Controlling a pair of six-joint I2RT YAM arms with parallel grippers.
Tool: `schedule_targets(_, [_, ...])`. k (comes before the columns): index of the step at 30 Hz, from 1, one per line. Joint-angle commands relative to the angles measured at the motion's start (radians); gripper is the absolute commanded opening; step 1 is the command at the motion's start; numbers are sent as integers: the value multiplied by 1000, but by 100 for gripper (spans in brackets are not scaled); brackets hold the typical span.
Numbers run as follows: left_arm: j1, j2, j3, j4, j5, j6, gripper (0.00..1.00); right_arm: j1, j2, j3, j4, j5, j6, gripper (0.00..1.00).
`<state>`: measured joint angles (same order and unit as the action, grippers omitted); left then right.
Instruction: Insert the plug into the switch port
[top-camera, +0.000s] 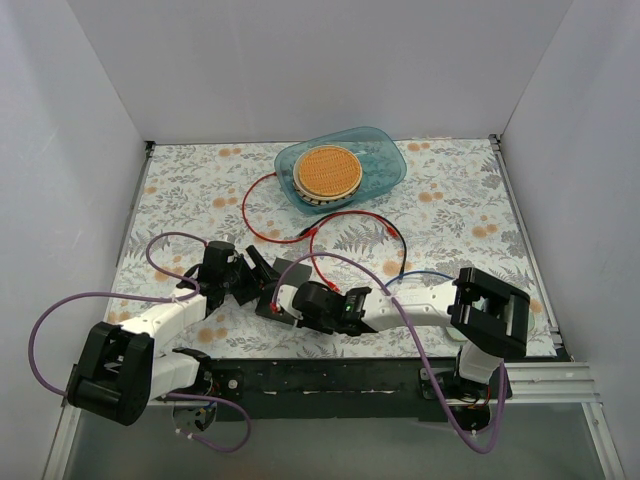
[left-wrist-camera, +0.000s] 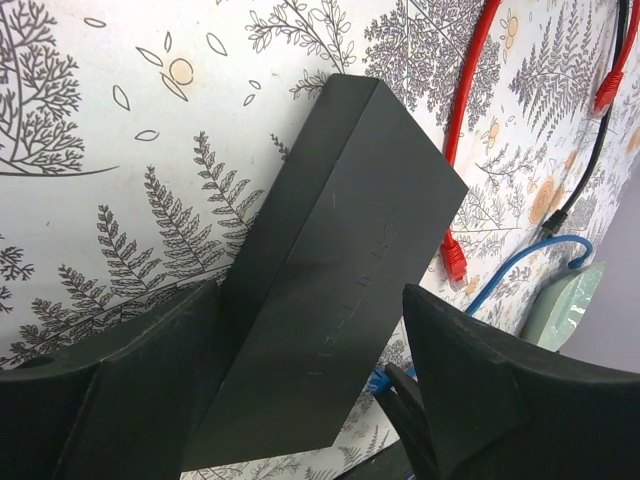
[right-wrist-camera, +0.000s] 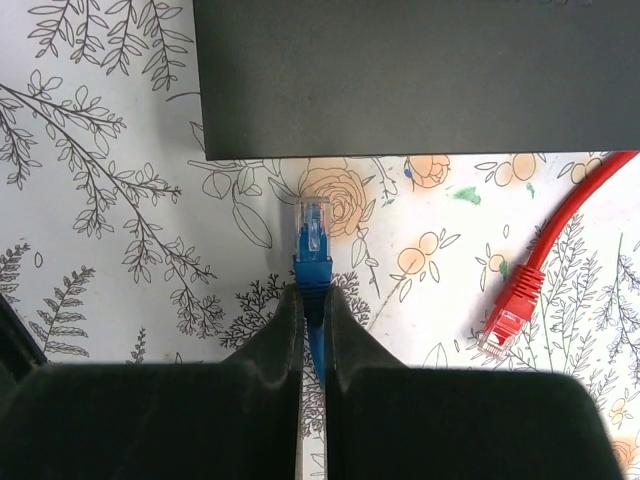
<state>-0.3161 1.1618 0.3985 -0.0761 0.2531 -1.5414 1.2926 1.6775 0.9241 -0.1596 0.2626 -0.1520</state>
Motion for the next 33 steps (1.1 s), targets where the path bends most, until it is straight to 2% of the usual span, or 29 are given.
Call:
schedule_targets(1, [-5, -10, -30, -39, 37, -13, 73, 11, -13, -15, -26, -22, 23, 1])
schedule_targets(10, [-6, -14, -39, -37, 37, -17, 73, 20, 51, 42, -31, 10, 46, 1])
schedule_targets(26, [-5, -17, -62, -10, 70, -32, 73, 24, 67, 91, -29, 52, 71, 1])
schedule_targets(33, [-6, -24, -81, 18, 92, -52, 73, 33, 34, 52, 93, 53, 112, 1])
